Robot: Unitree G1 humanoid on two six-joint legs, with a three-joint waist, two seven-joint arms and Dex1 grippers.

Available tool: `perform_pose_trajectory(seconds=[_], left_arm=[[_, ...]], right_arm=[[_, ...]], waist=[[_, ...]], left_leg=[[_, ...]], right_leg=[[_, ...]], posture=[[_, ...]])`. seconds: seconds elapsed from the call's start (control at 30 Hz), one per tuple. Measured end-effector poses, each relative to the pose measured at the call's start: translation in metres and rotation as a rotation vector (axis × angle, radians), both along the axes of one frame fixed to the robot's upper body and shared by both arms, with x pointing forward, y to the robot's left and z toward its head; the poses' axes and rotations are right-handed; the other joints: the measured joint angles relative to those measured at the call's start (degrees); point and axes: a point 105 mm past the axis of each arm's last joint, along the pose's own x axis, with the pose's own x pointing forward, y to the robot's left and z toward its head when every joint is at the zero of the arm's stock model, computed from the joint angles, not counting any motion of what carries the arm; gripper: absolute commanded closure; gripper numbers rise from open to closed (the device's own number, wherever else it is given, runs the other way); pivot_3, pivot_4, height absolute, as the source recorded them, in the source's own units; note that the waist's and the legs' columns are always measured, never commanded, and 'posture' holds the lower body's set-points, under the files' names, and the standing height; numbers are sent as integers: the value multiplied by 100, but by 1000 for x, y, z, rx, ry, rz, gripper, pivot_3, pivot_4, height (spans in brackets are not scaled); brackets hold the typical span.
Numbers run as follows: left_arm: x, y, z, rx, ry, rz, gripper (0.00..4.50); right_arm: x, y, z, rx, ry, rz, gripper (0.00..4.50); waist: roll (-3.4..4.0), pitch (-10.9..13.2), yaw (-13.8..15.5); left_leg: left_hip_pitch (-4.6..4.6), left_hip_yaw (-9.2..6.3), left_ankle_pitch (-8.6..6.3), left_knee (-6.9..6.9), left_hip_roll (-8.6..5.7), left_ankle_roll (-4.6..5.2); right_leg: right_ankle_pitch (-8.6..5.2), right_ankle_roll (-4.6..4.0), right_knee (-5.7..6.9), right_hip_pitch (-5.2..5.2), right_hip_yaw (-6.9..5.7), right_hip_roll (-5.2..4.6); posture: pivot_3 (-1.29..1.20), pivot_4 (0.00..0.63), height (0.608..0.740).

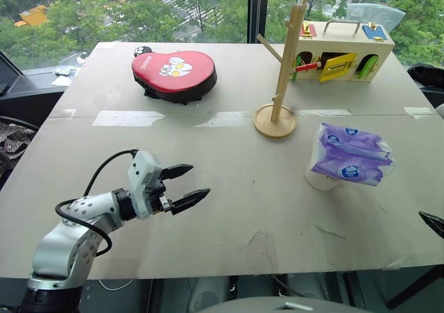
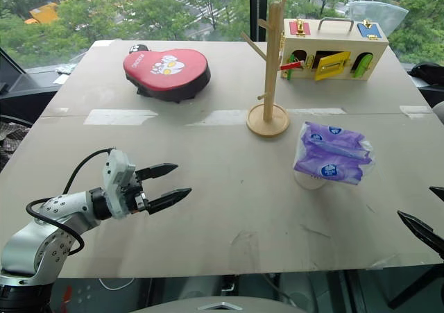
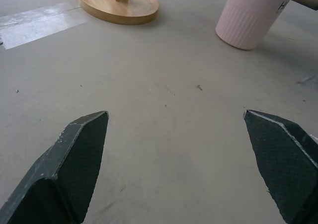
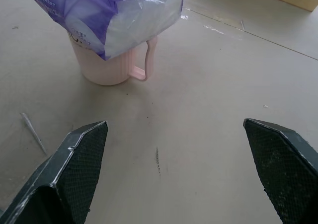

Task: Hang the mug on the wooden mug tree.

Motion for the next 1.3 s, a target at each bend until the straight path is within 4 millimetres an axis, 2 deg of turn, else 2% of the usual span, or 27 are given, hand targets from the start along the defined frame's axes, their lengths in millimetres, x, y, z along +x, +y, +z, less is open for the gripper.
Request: perform_pose_trajectory(seconds=[0.13,0.17,0.23,0.3,0.37,0.47,0.53,0.63,0.77,1.03,1.13,1.27,1.3], left_arm=[[4,-2,6,-8,-21,-11,0],[7,-7,17,-24,-58,-37,0],[5,-26,40,-49,-143,-146,0],[1,-33,41,-55,-148,-186,0],[-6,-41,36,-56,-121,-243,0],[-11,-45,33,-59,-112,-283,0],[-11,-48,31,-57,-115,-320,0],[-9,-49,25,-57,-103,-327,0],[-3,-53,25,-74,-117,-338,0],[-3,-60,26,-87,-121,-364,0],[-4,-61,24,-92,-114,-362,0],[-6,-62,21,-102,-109,-354,0],[-6,-62,21,-103,-110,-352,0]], right_arm=[[3,2,-1,-10,-14,1,73],[10,11,4,-22,-54,22,73],[23,45,28,-55,-161,137,73],[24,55,36,-84,-188,174,73],[25,74,42,-140,-191,250,73],[22,92,39,-210,-155,333,73],[25,103,28,-307,-122,389,73],[29,107,19,-400,-139,407,73],[39,112,19,-493,-214,410,73],[62,90,0,-753,-251,393,73],[73,84,0,-786,-281,354,864],[75,86,5,-756,-312,336,2729],[75,87,5,-752,-314,337,3012]], waist=[[-1,1,4],[6,1,4],[27,-3,-15],[29,-5,-19],[25,-3,0],[20,0,32],[20,0,32],[15,1,30],[13,2,18],[11,3,9],[11,4,-2],[10,4,9],[10,5,14]], left_leg=[[-3,-5,-1,1,0,0],[-2,-6,-1,2,0,0],[-2,-4,-1,2,0,-2],[-1,-2,8,2,0,-18],[-7,-5,23,2,0,-11],[-14,-12,23,2,0,-10],[-13,-10,23,8,-1,-9],[-8,-11,23,14,-1,-8],[-9,-13,23,18,-1,-8],[-14,-11,25,18,-1,-9],[-10,-11,25,18,-1,-10],[-11,-13,26,18,1,-10],[-12,-13,26,18,1,-10]], right_leg=[[0,0,0,-1,-5,0],[1,1,1,-1,-13,-6],[2,2,2,4,-23,-12],[1,2,1,4,-23,-10],[0,1,0,3,-35,-6],[0,2,-5,6,-49,-6],[-1,2,-5,7,-49,-6],[-1,3,-5,8,-50,-4],[0,5,-2,8,-52,-3],[10,25,-2,10,-55,10],[9,26,-1,11,-57,12],[10,26,-1,12,-57,12],[10,27,-1,13,-57,12]], posture=[[0,150,733],[0,150,733],[0,150,733],[0,150,733],[0,150,733],[0,150,733],[0,150,733],[0,150,733],[0,150,733],[0,150,733],[0,150,733],[0,150,733],[0,150,733]])
